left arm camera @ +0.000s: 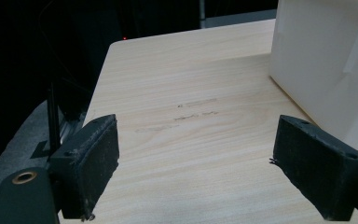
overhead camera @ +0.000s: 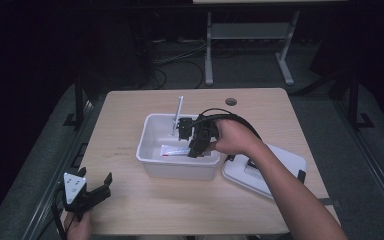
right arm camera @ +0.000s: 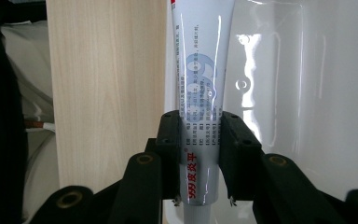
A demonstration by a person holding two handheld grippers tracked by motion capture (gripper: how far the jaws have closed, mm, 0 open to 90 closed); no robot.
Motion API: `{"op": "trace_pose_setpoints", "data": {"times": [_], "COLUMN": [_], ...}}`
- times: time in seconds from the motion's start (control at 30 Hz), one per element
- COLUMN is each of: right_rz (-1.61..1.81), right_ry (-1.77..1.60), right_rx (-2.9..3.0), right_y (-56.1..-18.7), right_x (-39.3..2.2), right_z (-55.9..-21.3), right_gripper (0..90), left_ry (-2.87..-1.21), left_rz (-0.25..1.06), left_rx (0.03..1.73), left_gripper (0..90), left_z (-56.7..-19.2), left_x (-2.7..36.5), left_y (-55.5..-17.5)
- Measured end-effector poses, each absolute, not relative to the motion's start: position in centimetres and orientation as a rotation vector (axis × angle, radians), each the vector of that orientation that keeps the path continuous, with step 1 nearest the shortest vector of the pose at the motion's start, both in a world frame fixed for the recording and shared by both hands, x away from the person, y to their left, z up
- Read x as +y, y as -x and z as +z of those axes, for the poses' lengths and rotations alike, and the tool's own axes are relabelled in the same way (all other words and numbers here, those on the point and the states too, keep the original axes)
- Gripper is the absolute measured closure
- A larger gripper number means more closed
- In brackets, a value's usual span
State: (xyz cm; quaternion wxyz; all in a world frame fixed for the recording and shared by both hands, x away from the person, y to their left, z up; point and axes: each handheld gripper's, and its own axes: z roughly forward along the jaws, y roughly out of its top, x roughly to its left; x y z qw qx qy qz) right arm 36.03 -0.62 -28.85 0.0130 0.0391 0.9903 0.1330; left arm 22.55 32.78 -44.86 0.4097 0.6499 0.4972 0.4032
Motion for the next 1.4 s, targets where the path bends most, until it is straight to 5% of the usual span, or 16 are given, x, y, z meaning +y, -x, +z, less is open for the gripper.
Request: {"op": "trace_pose_setpoints", "data": {"times": [1.4], "right_rz": [0.412], "right_ry": [-0.232], "right_rx": [3.138], "right_y": [-38.5], "right_x": [-1.3], "right_z": [-33.2], "right_gripper": [70.3], "left_ry": [-1.641], "left_rz": [1.014], "left_rx": [1.250], "left_gripper": [13.5], "left_z": [-44.9], "left_x": [32.7], "left_y": [-22.6]}}
